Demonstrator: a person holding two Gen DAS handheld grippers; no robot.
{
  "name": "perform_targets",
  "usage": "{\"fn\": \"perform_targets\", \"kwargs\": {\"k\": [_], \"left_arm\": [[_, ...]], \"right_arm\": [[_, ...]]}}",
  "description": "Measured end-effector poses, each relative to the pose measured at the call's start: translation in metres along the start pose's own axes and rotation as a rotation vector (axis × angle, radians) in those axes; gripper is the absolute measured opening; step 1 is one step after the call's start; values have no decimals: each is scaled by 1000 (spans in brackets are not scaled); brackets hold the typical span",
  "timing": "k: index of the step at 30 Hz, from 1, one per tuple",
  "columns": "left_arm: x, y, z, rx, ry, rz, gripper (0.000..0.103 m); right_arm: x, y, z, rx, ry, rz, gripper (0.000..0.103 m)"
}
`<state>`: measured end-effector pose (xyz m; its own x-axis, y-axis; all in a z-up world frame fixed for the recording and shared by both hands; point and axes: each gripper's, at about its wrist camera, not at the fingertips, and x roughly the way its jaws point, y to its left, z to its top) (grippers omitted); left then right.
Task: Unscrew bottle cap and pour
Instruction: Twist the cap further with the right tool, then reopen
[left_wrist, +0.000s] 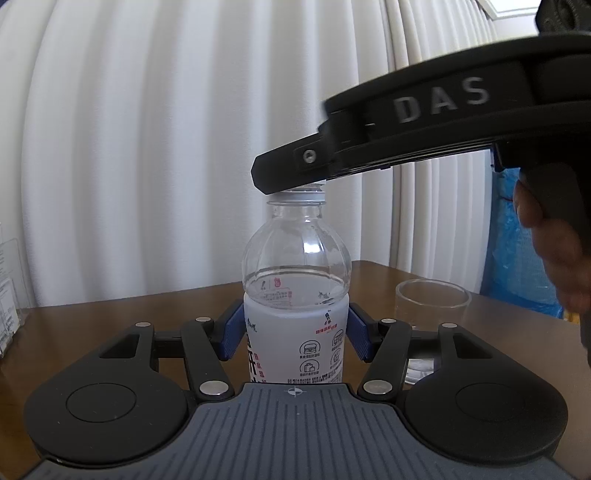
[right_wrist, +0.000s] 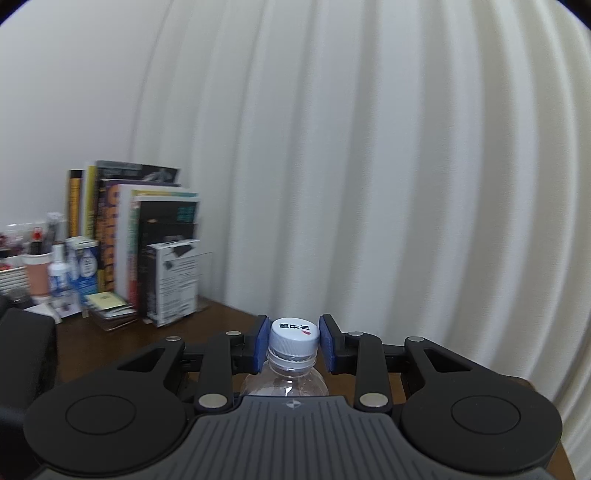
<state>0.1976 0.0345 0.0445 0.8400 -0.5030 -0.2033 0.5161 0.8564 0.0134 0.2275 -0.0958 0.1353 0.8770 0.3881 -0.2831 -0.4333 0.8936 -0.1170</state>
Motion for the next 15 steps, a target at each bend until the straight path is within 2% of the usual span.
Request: {"fn": "perform_targets", "kwargs": {"k": [11,15], "left_arm": [[-1,-2,-3,19,2,-1,58],[-1,-2,-4,24,1,-1,58]], "right_arm": [[8,-53,13,-83,27,373,32],[14,-65,18,-100,31,475,32]]}}
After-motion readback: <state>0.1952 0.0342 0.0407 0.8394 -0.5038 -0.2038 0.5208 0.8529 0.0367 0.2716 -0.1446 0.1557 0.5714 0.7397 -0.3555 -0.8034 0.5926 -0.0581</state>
